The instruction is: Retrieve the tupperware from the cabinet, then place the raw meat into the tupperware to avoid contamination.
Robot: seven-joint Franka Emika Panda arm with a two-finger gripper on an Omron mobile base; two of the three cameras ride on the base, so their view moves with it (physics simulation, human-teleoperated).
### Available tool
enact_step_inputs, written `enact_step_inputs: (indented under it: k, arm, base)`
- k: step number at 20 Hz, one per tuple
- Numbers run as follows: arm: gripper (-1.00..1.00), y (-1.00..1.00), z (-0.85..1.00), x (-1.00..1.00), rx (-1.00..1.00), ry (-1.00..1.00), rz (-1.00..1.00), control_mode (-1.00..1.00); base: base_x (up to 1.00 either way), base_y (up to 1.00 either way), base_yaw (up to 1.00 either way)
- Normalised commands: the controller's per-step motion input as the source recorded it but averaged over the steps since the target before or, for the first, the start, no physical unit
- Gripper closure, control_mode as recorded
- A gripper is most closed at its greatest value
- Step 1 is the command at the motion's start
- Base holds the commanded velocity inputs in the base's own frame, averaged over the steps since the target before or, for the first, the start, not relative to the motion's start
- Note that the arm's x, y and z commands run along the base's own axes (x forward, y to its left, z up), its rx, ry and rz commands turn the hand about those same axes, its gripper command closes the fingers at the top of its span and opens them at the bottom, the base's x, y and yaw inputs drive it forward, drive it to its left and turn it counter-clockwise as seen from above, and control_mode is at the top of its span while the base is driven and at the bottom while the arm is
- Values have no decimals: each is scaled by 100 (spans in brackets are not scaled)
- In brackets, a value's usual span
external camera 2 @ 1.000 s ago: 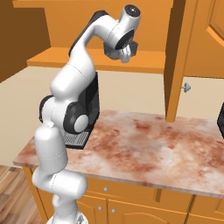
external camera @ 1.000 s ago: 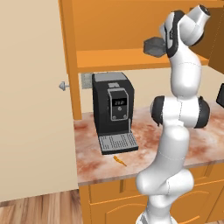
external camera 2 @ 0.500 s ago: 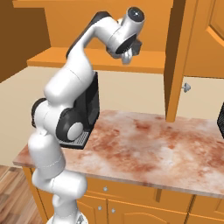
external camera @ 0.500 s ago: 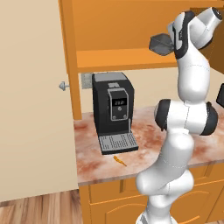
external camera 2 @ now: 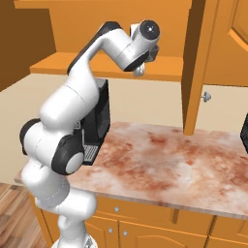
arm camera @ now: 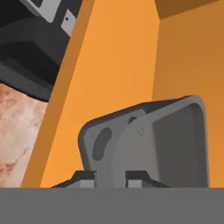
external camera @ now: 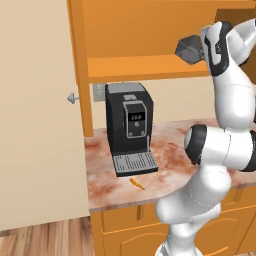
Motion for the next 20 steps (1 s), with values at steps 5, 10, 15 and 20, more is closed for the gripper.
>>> enact_step_inputs:
  k: [5,10,15,20]
  arm:
    - [100,9,18,-37,0,0,0,-100]
    - [100,1,23,-53,0,-1,0,-100]
    - [100,0,16,-62,1,-1,0,-100]
    - [100,0,5,-58,0,0,0,-100]
  base:
    - [0,0,0]
    - [0,0,0]
    - [0,0,0]
    - [0,0,0]
